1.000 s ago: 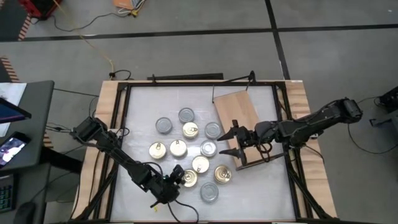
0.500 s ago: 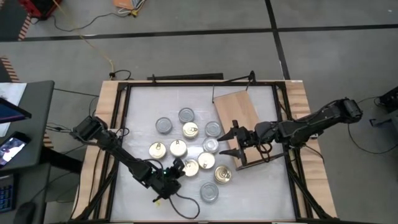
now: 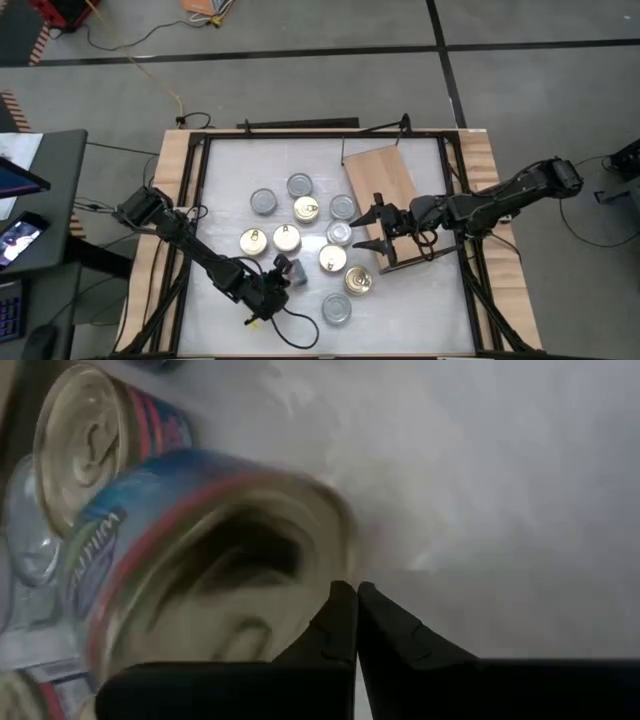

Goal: Stack canned seafood by type on shelf
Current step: Put the blue tuna can on the shelf

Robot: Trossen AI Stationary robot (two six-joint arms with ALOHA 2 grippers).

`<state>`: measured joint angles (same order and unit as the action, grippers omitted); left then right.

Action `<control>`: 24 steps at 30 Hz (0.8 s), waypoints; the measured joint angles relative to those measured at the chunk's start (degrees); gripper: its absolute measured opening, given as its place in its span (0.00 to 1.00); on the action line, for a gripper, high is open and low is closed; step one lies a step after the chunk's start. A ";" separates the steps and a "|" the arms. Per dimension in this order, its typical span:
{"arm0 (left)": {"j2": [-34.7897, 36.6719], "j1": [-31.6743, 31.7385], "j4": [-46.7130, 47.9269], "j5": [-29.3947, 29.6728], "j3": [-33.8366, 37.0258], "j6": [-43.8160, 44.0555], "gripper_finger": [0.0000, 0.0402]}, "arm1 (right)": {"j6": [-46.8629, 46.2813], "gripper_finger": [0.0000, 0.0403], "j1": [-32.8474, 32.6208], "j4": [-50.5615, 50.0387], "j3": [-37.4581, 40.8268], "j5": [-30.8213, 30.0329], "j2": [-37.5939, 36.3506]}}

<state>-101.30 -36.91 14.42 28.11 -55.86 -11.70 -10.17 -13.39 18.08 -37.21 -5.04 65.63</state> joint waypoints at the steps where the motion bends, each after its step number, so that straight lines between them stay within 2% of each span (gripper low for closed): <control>1: -0.06 0.00 -0.07 -0.48 -0.02 0.85 0.00 | 0.00 0.70 0.00 -0.01 0.00 0.00 0.00; 7: -0.22 -0.09 3.26 -0.38 -3.85 6.47 0.00 | 0.01 0.70 0.00 0.01 0.00 0.00 0.00; 10: -0.20 -0.09 5.59 -2.46 -6.83 8.69 0.04 | 0.00 0.70 0.00 -0.01 0.00 0.00 0.00; 15: -0.15 -0.17 10.30 -5.72 -12.38 12.07 0.20 | 0.00 0.70 0.00 -0.07 0.00 0.00 0.00; 19: -0.15 -0.24 14.89 -11.14 -18.60 13.75 0.36 | -0.28 0.70 0.00 -1.21 0.00 0.00 0.00; 24: 0.02 1.35 19.37 -11.75 -26.75 12.77 0.50 | -0.34 0.70 0.00 -1.59 0.00 0.00 0.00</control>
<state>-101.27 -35.55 33.78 16.36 -82.60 1.07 -10.51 -13.39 16.49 -37.21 -5.04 65.63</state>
